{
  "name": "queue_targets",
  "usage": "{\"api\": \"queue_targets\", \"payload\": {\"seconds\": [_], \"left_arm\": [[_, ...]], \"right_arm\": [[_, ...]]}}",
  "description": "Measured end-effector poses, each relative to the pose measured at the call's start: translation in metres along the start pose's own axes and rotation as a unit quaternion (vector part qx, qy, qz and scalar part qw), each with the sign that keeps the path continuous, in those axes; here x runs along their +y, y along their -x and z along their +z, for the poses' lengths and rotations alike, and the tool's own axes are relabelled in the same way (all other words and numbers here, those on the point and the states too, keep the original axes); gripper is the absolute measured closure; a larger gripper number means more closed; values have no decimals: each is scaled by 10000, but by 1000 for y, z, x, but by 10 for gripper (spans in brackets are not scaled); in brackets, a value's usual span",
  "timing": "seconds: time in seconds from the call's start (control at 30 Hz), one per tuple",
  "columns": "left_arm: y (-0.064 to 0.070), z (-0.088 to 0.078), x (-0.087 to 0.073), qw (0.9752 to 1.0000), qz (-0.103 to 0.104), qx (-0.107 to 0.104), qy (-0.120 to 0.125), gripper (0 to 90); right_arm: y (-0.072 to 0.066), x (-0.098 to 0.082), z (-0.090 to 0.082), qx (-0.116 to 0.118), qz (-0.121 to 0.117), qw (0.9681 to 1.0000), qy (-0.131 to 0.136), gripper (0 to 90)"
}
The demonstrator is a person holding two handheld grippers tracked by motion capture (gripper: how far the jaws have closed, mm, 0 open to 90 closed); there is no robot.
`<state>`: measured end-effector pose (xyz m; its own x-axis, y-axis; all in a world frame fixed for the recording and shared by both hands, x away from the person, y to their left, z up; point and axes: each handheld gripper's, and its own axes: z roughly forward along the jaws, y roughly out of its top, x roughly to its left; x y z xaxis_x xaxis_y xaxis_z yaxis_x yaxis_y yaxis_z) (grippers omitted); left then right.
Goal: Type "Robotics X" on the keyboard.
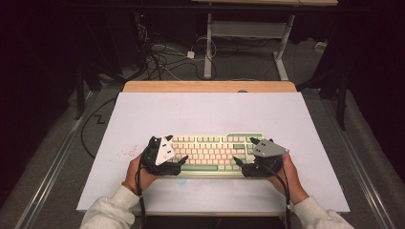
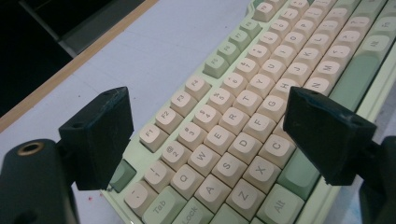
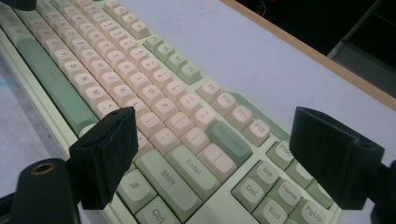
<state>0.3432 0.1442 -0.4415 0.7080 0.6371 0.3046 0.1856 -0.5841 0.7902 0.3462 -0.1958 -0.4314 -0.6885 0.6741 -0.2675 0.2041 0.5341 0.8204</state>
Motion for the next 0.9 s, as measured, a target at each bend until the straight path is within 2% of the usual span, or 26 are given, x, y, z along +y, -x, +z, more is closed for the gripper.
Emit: {"api": "queue_targets", "payload": {"seconds": [0.07,0.47,0.57,0.9], "left_arm": [[-1,-1,0,10000,-2,-24,14,155],[-2,-13,1,9998,47,130,123,155],[-2,-16,0,9998,47,125,148,155],[0,-22,-3,9998,100,104,145,155]], "right_arm": [[0,0,-1,-4,11,10000,20,161],[1,4,-12,-120,-108,9998,123,161],[0,5,-14,-227,-187,9995,83,162],[-1,4,-23,-294,-251,9991,144,163]]}}
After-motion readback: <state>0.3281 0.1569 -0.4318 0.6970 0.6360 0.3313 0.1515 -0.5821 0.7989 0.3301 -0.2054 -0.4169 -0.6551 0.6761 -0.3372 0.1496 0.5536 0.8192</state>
